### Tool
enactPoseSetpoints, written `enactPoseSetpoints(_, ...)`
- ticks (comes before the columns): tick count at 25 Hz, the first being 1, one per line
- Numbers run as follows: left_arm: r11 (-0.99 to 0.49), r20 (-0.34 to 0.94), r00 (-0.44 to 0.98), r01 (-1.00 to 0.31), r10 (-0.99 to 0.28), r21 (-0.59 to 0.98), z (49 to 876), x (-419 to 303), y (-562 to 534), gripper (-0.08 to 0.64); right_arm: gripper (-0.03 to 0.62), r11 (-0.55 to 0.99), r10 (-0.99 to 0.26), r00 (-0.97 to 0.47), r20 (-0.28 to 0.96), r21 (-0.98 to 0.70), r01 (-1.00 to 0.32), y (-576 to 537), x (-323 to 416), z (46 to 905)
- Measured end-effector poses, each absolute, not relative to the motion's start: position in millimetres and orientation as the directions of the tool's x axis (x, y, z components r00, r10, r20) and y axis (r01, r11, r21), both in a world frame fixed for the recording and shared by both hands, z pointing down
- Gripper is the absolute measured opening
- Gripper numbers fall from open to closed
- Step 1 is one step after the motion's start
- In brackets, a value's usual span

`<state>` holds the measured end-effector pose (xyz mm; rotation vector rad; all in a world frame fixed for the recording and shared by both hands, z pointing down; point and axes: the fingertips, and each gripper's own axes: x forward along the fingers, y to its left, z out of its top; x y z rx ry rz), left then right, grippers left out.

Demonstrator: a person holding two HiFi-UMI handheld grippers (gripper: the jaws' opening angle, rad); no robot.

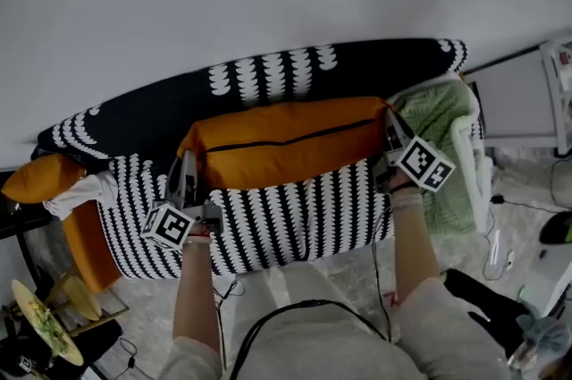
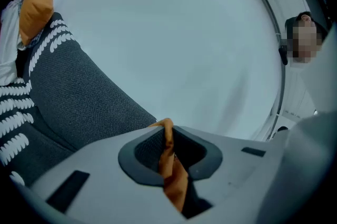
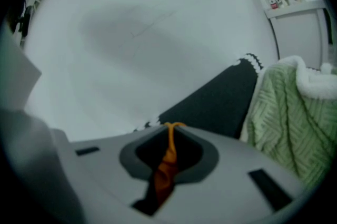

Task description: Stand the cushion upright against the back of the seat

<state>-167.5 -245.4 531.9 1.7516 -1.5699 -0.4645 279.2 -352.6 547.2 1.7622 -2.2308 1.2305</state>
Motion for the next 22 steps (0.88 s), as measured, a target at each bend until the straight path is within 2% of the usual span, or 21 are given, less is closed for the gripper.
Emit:
enactPoseSetpoints(16,-0.001,0.223,0.173,-0.791,-0.959,0.612,546.6,-175.6,-271.5,0.071,0.038,0.051,-0.778,-0.367,0.510,-0.532,-0.845,-385.6,272.3,560.9)
enactPoseSetpoints(22,0.010,0.221,0.146,-0.814,-0.964,0.581,547.9,-179.1,-273.7,0.071,0.038,0.094,-0.770,-0.417,0.483,-0.561,-0.823,-385.2,272.5,557.8)
